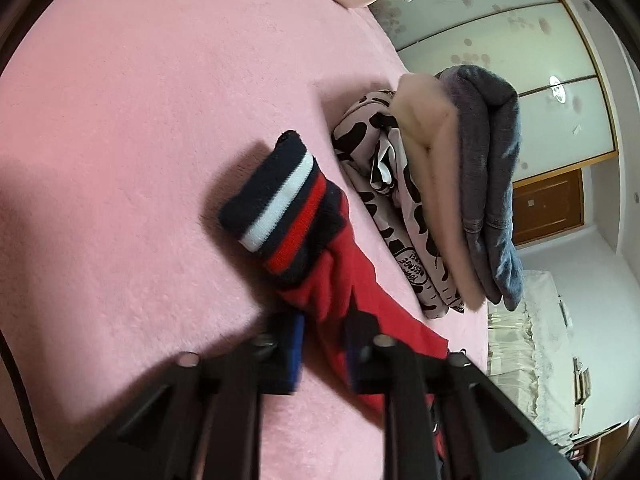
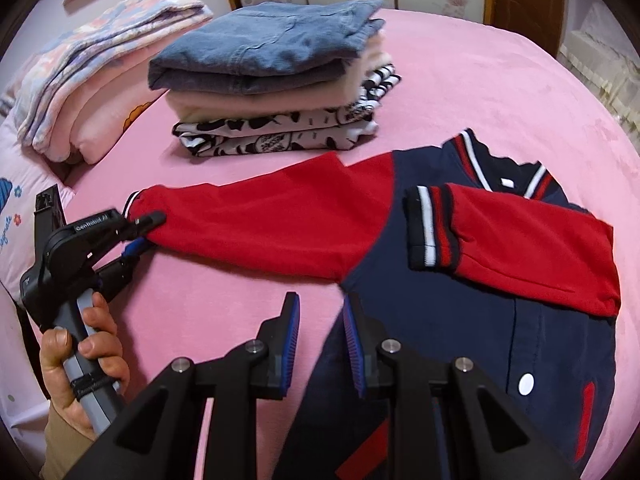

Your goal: Fold large clothes

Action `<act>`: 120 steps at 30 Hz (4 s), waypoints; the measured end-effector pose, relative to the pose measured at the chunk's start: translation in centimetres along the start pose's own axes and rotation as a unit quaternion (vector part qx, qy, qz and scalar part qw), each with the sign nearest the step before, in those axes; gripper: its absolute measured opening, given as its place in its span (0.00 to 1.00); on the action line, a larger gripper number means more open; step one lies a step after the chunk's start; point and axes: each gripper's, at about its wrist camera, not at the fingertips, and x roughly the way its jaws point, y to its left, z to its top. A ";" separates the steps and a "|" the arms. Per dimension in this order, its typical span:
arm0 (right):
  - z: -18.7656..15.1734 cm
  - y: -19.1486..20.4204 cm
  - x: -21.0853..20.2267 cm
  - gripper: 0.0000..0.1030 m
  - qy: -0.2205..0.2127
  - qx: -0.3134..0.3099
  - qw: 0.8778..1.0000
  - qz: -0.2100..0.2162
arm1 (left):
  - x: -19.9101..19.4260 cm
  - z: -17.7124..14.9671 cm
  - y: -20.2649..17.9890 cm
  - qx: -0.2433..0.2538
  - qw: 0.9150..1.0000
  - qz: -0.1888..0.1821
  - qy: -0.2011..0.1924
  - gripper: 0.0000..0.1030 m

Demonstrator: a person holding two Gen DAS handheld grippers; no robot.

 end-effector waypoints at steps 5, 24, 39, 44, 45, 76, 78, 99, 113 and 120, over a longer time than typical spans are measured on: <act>-0.5 -2.7 -0.7 0.22 -0.007 0.030 1.000 0.002 | -1.5 -1.5 -4.4 0.061 0.998 0.022 -0.028 0.06; -5.2 -20.5 -5.8 0.22 -0.053 0.195 0.979 -0.035 | 11.0 -24.9 -26.9 0.406 0.897 0.009 0.174 0.32; -3.9 -20.0 -5.6 0.22 -0.074 0.171 0.982 0.006 | 7.5 -22.6 -24.1 0.315 0.922 -0.052 0.220 0.79; -2.0 -17.2 -4.9 0.22 -0.076 0.121 0.990 0.017 | 5.6 -21.2 -22.8 0.296 0.935 -0.042 0.191 0.79; -1.5 -16.5 -4.8 0.22 -0.077 0.106 0.991 0.018 | 5.1 -20.8 -22.3 0.293 0.938 -0.031 0.180 0.79; 3.1 -7.0 4.6 0.29 -0.039 -0.181 0.980 -0.075 | 1.9 -15.2 -14.5 0.228 0.964 0.052 0.127 0.79; 3.0 -6.5 4.9 0.26 -0.043 -0.195 0.975 -0.094 | 2.0 -15.4 -14.5 0.230 0.963 0.052 0.130 0.79; -0.5 -27.7 -2.2 0.25 -0.025 0.176 0.984 0.021 | 4.1 -18.5 -17.0 0.282 0.944 0.051 0.164 0.79; 4.1 -25.1 3.6 0.15 0.034 0.182 0.976 0.117 | 7.8 -13.0 -18.3 0.273 0.949 0.040 0.154 0.79; 3.1 -26.6 -1.3 0.09 -0.067 0.149 0.986 0.027 | 9.7 -13.6 -19.7 0.317 0.935 0.060 0.150 0.78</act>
